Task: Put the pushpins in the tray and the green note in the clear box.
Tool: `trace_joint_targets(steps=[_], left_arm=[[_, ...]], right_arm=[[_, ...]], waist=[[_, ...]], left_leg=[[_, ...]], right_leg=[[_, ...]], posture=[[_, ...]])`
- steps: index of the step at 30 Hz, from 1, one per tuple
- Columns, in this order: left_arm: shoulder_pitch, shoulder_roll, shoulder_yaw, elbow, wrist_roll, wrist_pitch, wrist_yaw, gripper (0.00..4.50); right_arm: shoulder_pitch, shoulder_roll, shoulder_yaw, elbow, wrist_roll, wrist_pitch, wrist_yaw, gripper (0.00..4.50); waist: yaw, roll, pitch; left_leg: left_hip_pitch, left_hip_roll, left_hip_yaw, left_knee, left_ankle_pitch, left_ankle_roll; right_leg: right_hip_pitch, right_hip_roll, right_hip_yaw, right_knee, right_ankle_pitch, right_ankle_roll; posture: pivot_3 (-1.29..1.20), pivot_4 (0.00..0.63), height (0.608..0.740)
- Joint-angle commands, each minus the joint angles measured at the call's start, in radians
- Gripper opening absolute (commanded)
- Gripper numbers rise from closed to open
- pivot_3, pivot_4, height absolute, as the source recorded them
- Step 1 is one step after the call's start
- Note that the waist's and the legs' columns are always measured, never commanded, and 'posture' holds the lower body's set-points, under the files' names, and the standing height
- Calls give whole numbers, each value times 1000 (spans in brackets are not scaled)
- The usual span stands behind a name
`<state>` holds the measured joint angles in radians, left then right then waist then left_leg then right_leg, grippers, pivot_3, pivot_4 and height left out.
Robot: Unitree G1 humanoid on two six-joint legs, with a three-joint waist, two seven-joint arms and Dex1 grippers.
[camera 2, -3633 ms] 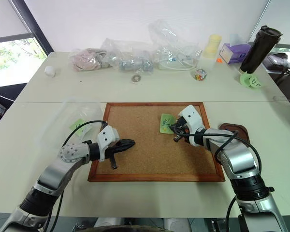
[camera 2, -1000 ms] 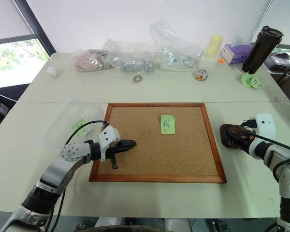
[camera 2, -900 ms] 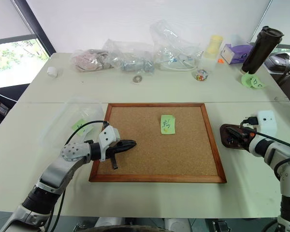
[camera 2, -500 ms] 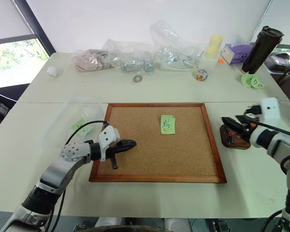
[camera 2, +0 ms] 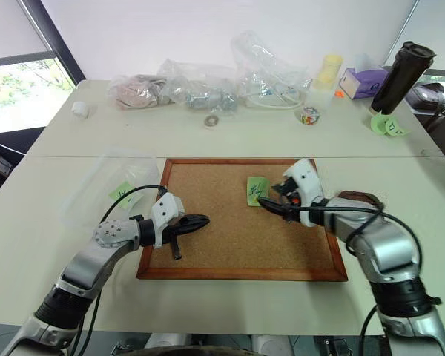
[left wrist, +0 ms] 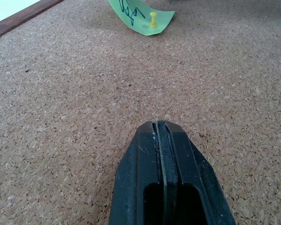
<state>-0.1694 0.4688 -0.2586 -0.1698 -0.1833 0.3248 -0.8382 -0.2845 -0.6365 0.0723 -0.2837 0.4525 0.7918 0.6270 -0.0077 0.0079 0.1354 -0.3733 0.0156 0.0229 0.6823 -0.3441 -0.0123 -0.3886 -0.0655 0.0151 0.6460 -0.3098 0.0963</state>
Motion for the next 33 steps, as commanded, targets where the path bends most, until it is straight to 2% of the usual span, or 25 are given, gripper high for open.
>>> trace_joint_targets(steps=[1,12,15,19,20,26,33], left_arm=[[39,6,-58,32,32,53,1,0],[47,14,-55,-35,18,109,19,0],[43,16,-55,-42,16,120,20,0],[39,15,-56,-39,16,125,19,0],[38,15,-56,-38,17,125,19,0],[37,12,-57,-30,18,121,19,0],[45,14,-61,-26,19,121,16,0]], right_arm=[[-20,18,14,-9,-23,-39,12,2896],[3,72,40,37,-73,-57,3,2896],[2,82,37,64,-88,-62,-6,2109],[9,84,33,65,-91,-68,-1,140],[11,85,30,61,-89,-68,0,50],[26,74,37,19,-99,-73,0,50],[1,52,-20,-59,-66,-54,10,50]], waist=[[-1,0,0],[-4,0,0],[-4,0,0],[-4,0,0],[-4,0,0],[-4,0,0],[-3,0,0]], left_leg=[[0,0,0,0,0,0],[0,0,0,0,0,0],[0,0,0,0,0,0],[0,0,0,0,0,0],[0,0,0,0,0,0],[0,0,0,0,0,0],[0,0,0,-1,0,0]], right_leg=[[0,0,0,0,0,0],[0,-1,0,0,0,0],[0,-1,0,0,0,0],[0,-1,0,0,0,0],[0,-1,0,0,0,0],[0,-1,0,0,0,0],[-1,-1,0,0,0,0]], posture=[[0,150,740],[0,150,740],[0,150,740],[0,150,740],[0,150,740],[0,150,740],[0,150,740]])
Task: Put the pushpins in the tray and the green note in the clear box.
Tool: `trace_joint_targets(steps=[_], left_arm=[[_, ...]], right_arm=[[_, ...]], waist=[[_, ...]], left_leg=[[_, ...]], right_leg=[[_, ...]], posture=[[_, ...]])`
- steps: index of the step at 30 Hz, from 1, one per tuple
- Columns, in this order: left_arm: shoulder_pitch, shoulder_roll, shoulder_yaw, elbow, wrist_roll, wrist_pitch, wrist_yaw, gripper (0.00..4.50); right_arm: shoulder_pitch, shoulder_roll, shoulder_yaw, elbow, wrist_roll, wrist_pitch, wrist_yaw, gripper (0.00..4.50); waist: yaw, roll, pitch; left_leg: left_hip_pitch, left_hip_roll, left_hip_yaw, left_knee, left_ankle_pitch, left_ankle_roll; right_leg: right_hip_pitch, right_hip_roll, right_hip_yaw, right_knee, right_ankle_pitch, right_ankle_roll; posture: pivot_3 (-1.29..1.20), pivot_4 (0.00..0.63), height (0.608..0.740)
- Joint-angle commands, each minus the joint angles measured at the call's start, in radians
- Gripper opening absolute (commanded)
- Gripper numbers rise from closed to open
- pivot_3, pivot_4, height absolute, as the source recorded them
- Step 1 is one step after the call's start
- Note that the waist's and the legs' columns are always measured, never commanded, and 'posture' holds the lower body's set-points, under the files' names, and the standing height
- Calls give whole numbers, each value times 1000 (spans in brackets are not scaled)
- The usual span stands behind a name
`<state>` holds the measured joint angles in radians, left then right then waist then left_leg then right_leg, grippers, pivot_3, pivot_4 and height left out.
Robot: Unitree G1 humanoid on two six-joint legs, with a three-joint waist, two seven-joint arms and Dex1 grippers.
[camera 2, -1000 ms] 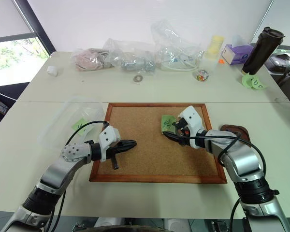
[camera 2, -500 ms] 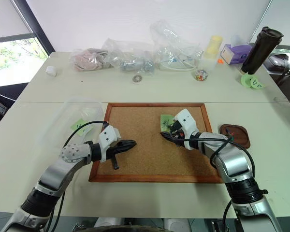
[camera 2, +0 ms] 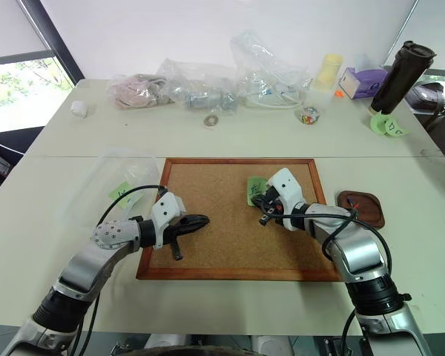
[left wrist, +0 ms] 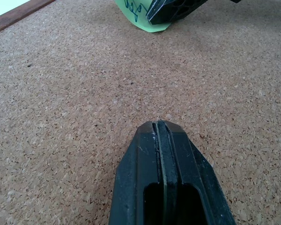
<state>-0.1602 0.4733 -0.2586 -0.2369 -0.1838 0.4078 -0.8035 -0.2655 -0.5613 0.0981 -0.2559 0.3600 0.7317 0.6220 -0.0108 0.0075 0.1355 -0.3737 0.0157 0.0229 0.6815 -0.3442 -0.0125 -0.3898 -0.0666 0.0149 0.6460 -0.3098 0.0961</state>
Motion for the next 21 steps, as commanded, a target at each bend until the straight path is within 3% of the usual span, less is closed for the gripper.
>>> trace_joint_targets(steps=[1,10,20,21], left_arm=[[36,10,-62,41,19,39,-19,0],[37,12,-61,47,16,38,-26,0],[-11,13,-5,76,-37,24,-64,0],[-21,6,13,73,-57,28,-65,327]], right_arm=[[-23,-34,-52,-100,29,13,18,50],[-47,-102,-65,-221,68,79,65,50],[-56,-166,18,-297,82,80,156,50],[-63,-168,19,-300,84,78,162,17]], waist=[[0,0,0],[-1,0,0],[-1,-1,1],[-2,-1,1]], left_leg=[[0,0,0,0,0,0],[0,0,0,0,0,0],[0,0,0,0,0,0],[0,0,0,0,0,0]], right_leg=[[0,0,0,0,0,0],[0,0,0,0,0,0],[0,-1,0,-1,0,-1],[0,-1,0,-1,0,-1]], posture=[[0,150,740],[0,150,740],[0,150,740],[0,150,740]])
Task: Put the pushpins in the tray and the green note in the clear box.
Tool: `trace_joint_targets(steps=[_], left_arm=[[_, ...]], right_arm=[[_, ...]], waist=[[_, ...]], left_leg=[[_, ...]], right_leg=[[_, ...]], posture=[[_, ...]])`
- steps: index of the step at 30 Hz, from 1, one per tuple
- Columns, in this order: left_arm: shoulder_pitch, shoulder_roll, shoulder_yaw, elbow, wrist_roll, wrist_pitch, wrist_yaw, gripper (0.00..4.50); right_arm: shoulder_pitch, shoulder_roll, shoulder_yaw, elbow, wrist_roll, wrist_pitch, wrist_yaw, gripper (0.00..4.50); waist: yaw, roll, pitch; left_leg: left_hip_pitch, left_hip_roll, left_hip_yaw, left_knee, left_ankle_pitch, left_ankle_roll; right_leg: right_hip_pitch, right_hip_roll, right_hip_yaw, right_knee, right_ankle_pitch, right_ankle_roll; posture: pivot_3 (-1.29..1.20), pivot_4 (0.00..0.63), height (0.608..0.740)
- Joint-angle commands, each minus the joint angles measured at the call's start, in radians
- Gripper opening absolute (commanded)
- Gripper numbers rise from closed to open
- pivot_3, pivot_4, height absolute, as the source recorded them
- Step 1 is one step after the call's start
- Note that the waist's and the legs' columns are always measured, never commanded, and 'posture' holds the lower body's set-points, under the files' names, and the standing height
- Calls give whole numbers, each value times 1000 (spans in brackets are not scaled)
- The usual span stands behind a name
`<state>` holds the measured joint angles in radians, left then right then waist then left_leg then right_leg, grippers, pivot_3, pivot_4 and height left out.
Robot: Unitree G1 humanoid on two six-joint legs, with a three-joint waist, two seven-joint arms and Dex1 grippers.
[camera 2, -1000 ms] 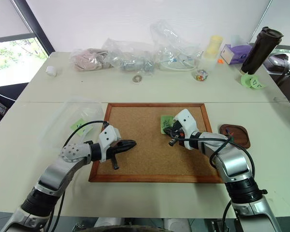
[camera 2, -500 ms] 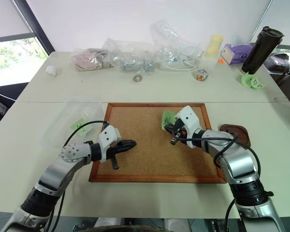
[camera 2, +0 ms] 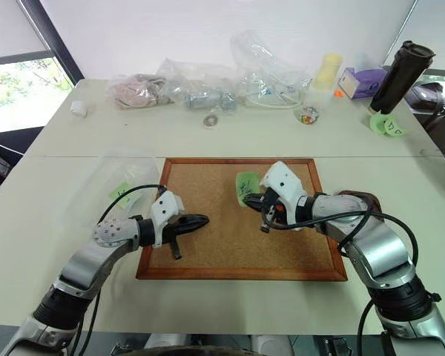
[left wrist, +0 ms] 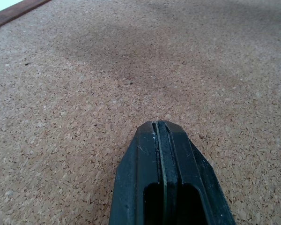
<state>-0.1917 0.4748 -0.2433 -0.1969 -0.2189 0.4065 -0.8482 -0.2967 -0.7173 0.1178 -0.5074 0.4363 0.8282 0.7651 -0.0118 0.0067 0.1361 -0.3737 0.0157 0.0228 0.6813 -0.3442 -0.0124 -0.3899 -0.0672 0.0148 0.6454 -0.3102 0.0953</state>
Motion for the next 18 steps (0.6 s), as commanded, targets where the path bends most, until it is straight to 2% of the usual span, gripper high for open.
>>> trace_joint_targets(steps=[1,3,8,9,10,18], left_arm=[[2,-3,14,29,-38,33,-19,683],[-25,-16,50,14,-72,29,-20,1361],[-105,-45,130,-48,-194,120,-7,3912],[-121,-51,141,-52,-208,131,0,4289],[-131,-54,147,-54,-214,138,5,4481],[-209,-132,164,-65,-328,255,51,4481]], right_arm=[[-36,-15,0,-52,10,-21,25,0],[-45,-27,3,-61,13,-27,44,0],[-54,-63,27,-72,-9,-64,90,0],[-60,-67,32,-68,-13,-71,96,0],[-64,-68,34,-65,-14,-75,100,0],[-111,-61,56,-60,-34,-97,117,0]], waist=[[-1,-1,1],[0,-2,3],[-1,-9,10],[-1,-10,11],[-1,-10,12],[0,-11,14]], left_leg=[[0,0,0,0,0,0],[0,0,0,0,0,0],[-2,0,0,0,0,0],[-3,0,0,0,0,0],[-3,0,0,0,0,0],[-3,0,0,0,0,-1]], right_leg=[[0,0,0,0,0,0],[0,0,0,0,0,0],[-3,0,0,1,0,1],[-3,0,-1,1,0,1],[-3,0,-1,1,0,1],[-4,0,-2,1,1,1]], posture=[[0,150,740],[0,150,740],[0,150,740],[0,150,740],[0,150,740],[0,150,740]])
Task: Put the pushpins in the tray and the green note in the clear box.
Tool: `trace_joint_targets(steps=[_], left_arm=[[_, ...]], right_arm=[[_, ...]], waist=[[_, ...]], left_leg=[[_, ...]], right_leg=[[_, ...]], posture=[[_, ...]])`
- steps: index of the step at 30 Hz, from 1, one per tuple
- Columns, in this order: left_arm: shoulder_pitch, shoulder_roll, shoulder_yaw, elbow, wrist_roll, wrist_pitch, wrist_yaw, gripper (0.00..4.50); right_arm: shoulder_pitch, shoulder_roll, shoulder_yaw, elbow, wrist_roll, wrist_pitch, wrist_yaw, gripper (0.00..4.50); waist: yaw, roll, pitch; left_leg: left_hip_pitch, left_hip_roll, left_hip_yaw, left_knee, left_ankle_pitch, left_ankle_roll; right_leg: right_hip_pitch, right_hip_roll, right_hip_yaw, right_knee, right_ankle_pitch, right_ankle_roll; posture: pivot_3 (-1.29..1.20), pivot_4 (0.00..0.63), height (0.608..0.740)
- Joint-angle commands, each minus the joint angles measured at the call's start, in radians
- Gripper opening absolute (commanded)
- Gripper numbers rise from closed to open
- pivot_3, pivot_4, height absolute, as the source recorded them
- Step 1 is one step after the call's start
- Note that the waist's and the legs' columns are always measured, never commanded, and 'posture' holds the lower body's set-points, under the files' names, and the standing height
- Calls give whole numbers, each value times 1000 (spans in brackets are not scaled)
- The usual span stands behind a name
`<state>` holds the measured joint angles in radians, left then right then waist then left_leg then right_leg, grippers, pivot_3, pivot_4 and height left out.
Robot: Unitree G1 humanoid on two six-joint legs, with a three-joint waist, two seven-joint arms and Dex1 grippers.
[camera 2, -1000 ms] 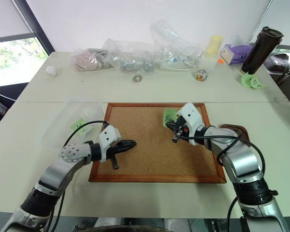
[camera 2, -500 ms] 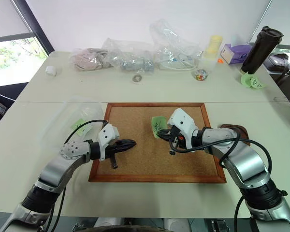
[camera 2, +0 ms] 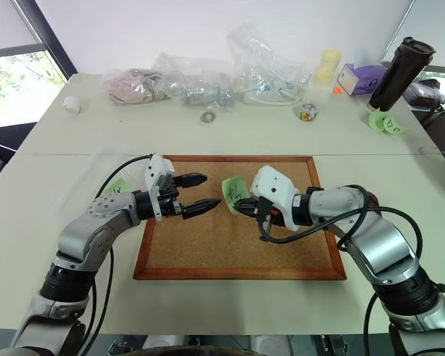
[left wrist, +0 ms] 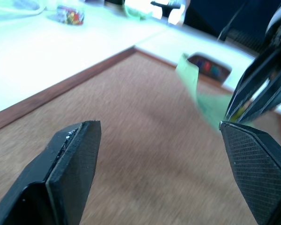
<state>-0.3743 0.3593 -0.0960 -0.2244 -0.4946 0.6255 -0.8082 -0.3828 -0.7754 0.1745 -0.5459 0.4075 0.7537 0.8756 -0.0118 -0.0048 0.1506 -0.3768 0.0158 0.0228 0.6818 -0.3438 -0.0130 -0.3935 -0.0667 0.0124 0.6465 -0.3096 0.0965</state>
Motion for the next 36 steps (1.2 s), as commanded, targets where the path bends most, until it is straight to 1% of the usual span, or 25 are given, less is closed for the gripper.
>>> trace_joint_targets(steps=[1,4,7,8,10,11,12,13,14,15,16,17,18,31,36], left_arm=[[-32,-19,18,-38,-61,47,14,4481],[-52,-40,32,-36,-104,89,36,4481],[-59,-39,26,-26,-104,85,36,4481],[-60,-40,23,-21,-102,81,37,4243],[-62,-41,20,-13,-96,75,40,3679],[-62,-42,20,-12,-98,75,40,3281],[-62,-41,20,-12,-99,76,40,2705],[-62,-42,17,-11,-99,76,40,2229],[-62,-42,15,-10,-99,76,40,1635],[-62,-43,13,-9,-98,77,41,1201],[-63,-43,11,-7,-97,78,41,707],[-64,-44,10,-5,-98,82,43,118],[-66,-45,9,-3,-97,85,47,13],[-50,-13,-48,-1,-41,35,23,13],[-28,13,-71,11,2,-7,-2,13]], right_arm=[[-30,-3,4,-19,-9,-25,7,0],[-42,-5,13,-17,-19,-32,13,0],[-54,-3,21,-15,-27,-36,17,0],[-57,-2,21,-16,-28,-36,18,0],[-61,-3,22,-19,-29,-36,21,0],[-63,-2,22,-22,-29,-35,21,0],[-65,-2,21,-24,-29,-34,22,0],[-66,-2,22,-26,-30,-34,22,0],[-67,-3,22,-29,-29,-33,22,0],[-68,-3,23,-31,-29,-33,23,0],[-69,-3,23,-33,-28,-32,22,0],[-70,-2,22,-35,-27,-30,21,0],[-71,-3,23,-36,-28,-30,21,0],[-106,7,3,-40,-25,-17,-7,0],[-127,9,-41,-47,-3,11,-31,0]], waist=[[0,0,0],[-1,0,0],[-2,0,0],[-2,0,0],[-1,0,0],[-1,0,0],[-1,0,0],[-1,0,0],[-1,0,0],[-1,0,0],[-1,0,0],[-1,0,0],[-1,0,0],[-1,0,0],[-1,0,0]], left_leg=[[0,0,0,0,0,0],[0,0,0,0,0,0],[0,0,0,1,0,-1],[0,0,0,1,0,-1],[0,0,0,1,1,-1],[0,0,0,1,1,-1],[0,0,0,1,1,-1],[0,0,0,1,1,-2],[0,0,0,1,1,-2],[0,0,0,1,1,-2],[0,0,0,1,3,-5],[0,0,0,1,4,-6],[0,0,0,1,4,-6],[0,0,0,1,4,-6],[1,0,0,1,4,-6]], right_leg=[[0,0,0,0,0,0],[0,0,0,0,0,0],[0,1,0,0,0,0],[0,1,0,1,0,0],[0,1,0,1,0,0],[0,1,0,1,0,0],[0,1,0,1,0,0],[0,1,0,1,0,0],[0,1,0,1,0,0],[0,1,0,1,0,0],[0,1,0,1,0,0],[0,1,0,1,0,0],[0,1,0,1,0,0],[0,2,0,1,0,0],[0,2,0,1,0,0]], posture=[[0,150,740],[0,150,740],[0,150,740],[0,150,740],[0,150,740],[0,150,740],[0,150,740],[0,150,740],[0,150,740],[0,150,740],[0,150,740],[0,150,740],[0,150,740],[0,150,740],[0,150,740]])
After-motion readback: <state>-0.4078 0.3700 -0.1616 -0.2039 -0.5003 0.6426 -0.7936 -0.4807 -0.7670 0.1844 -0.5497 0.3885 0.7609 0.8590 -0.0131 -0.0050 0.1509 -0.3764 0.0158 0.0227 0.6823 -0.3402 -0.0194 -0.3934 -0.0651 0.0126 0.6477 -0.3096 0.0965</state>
